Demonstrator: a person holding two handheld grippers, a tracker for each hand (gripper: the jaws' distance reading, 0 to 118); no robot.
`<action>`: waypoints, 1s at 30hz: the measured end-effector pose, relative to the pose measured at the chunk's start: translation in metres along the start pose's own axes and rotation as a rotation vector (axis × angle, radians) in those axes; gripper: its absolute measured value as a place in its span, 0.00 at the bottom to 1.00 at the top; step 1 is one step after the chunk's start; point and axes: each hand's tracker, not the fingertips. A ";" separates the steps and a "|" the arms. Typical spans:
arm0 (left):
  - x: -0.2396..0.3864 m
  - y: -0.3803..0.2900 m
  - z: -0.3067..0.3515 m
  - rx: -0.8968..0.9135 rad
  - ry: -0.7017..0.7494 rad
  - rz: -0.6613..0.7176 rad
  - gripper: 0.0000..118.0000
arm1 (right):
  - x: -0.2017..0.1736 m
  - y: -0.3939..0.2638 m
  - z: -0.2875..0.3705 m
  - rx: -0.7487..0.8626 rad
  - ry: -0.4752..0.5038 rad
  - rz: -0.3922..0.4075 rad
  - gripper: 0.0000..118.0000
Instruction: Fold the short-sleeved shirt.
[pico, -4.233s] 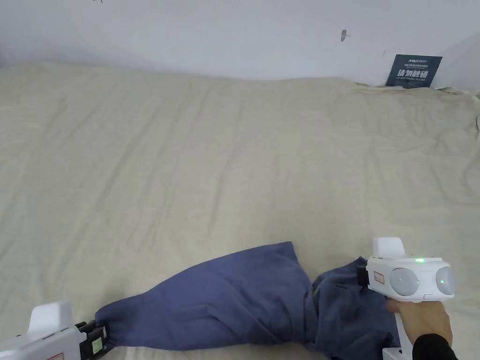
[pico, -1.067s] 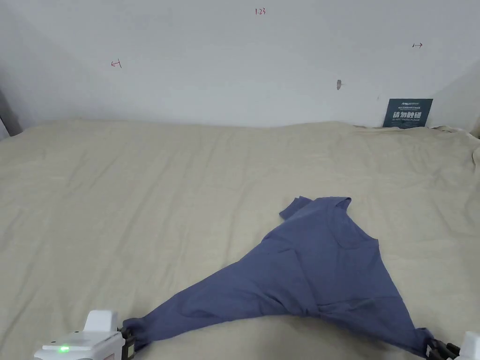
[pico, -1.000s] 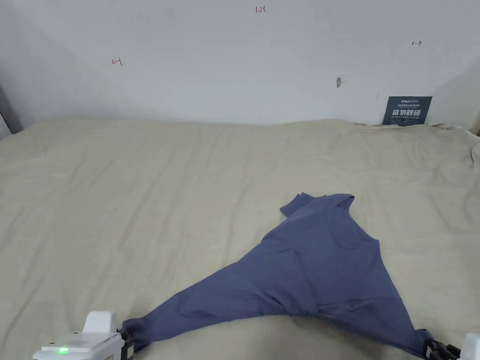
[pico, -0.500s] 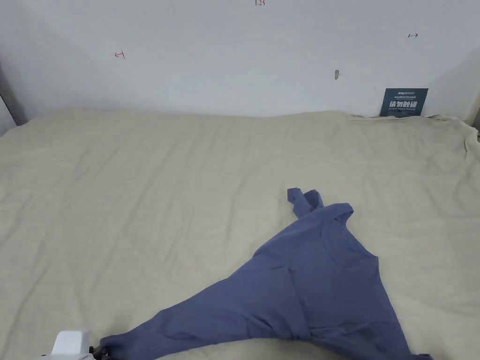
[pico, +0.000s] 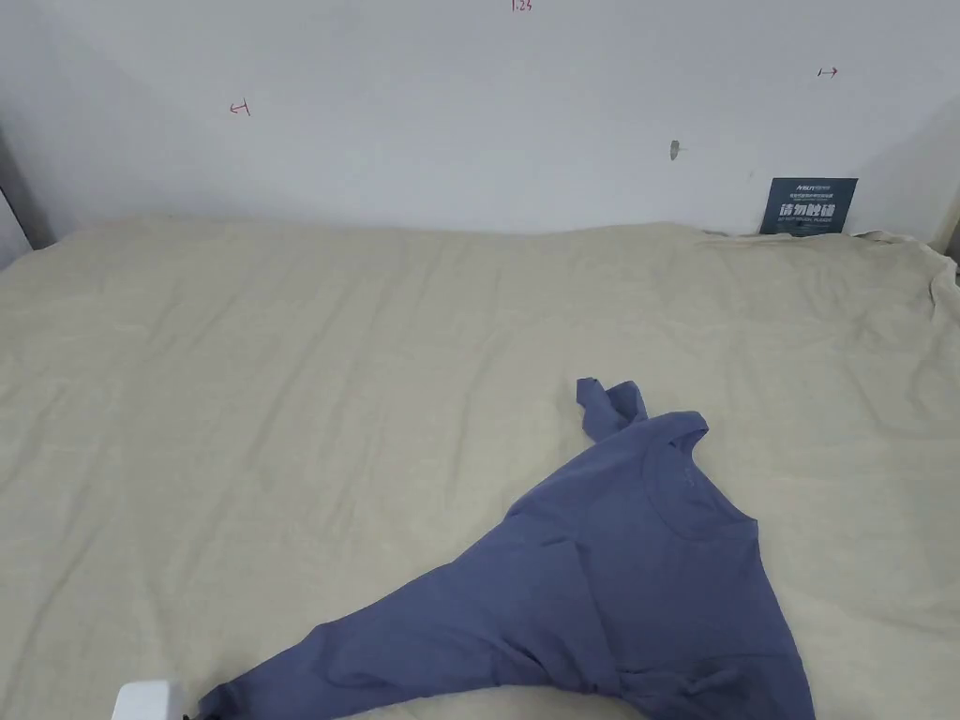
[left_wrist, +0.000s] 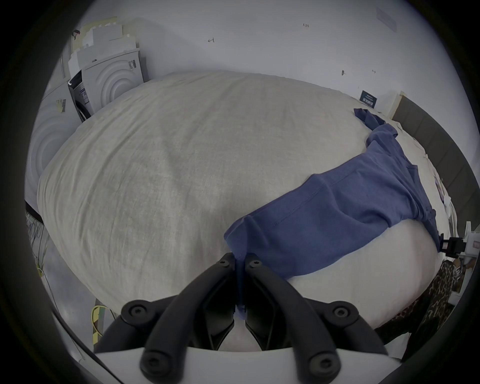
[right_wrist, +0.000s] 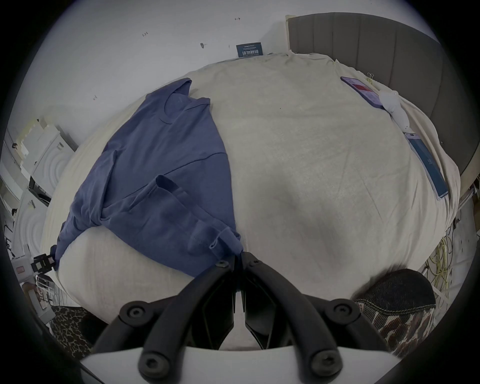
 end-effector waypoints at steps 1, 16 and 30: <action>0.000 0.000 0.001 0.000 0.001 0.007 0.08 | -0.001 0.000 0.001 0.001 0.000 0.001 0.02; 0.018 0.062 0.103 0.293 -0.051 0.095 0.98 | -0.017 0.076 0.108 0.362 0.065 0.106 0.81; 0.060 0.075 0.181 0.564 -0.065 0.057 0.67 | -0.041 0.093 0.208 0.703 0.098 0.201 0.72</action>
